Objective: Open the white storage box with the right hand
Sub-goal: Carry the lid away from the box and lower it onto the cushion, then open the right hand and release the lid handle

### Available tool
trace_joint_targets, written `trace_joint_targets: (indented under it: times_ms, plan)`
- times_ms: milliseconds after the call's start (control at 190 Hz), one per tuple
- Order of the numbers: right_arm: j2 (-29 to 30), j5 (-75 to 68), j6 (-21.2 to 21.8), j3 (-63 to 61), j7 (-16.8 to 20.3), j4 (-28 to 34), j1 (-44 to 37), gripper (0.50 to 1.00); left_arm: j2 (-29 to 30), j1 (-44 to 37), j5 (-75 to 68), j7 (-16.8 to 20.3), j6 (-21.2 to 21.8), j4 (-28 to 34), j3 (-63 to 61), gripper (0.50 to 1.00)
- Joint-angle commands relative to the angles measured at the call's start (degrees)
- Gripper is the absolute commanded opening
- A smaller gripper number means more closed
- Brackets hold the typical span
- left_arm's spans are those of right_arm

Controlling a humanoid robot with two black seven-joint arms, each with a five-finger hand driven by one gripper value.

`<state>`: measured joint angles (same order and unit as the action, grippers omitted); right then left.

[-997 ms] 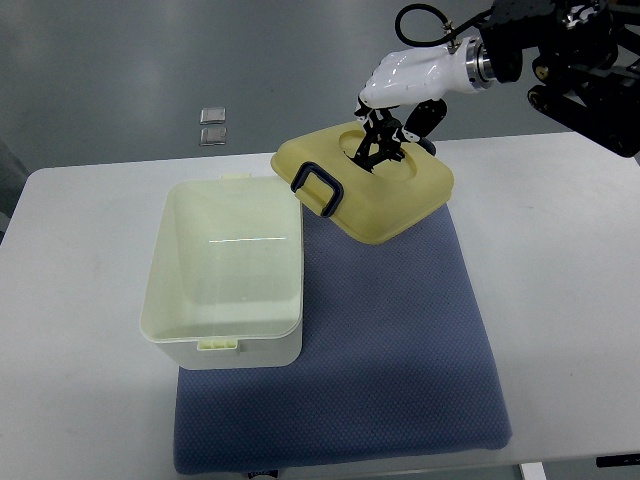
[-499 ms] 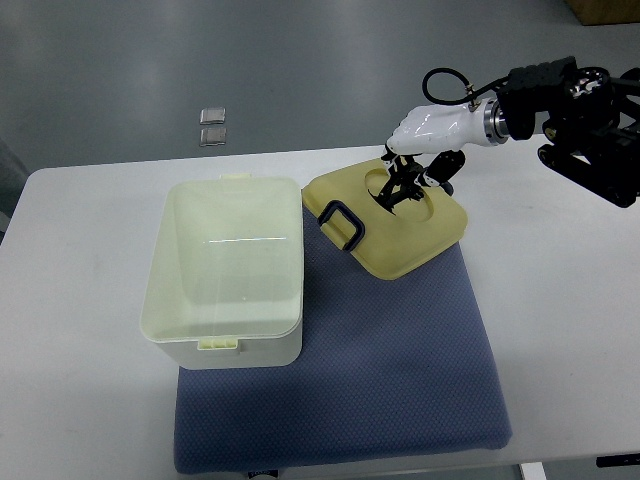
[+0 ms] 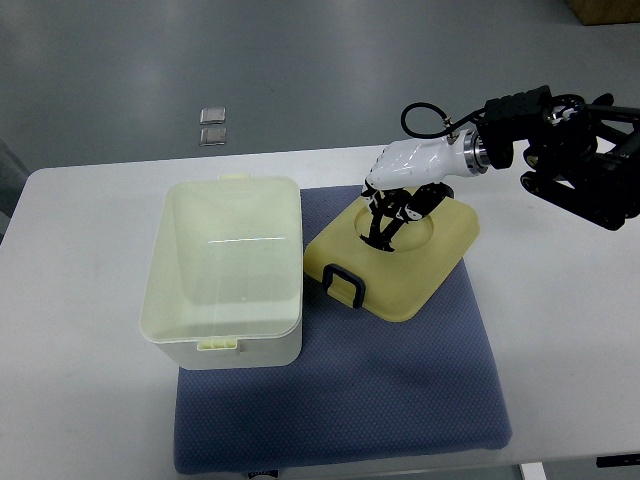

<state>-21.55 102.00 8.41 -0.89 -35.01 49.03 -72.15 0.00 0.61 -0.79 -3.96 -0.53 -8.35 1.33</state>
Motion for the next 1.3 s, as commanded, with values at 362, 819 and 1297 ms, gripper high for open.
trace_joint_targets:
  times_ms: [362,819,1297]
  plan:
    - [0.28,-0.04,0.38,0.10,0.01,3.36,0.96,0.500,0.00,0.00,0.00,0.00,0.00,0.00,-0.01,1.000]
    - [0.19,-0.31,0.29,-0.60,0.01,2.83,3.24,0.913,0.00,0.00,0.00,0.00,0.00,0.00,-0.01,1.000]
    - [-0.95,-22.81,1.69,-8.16,0.01,2.04,3.24,0.921,0.00,0.00,0.00,0.00,0.00,0.00,-0.01,1.000]
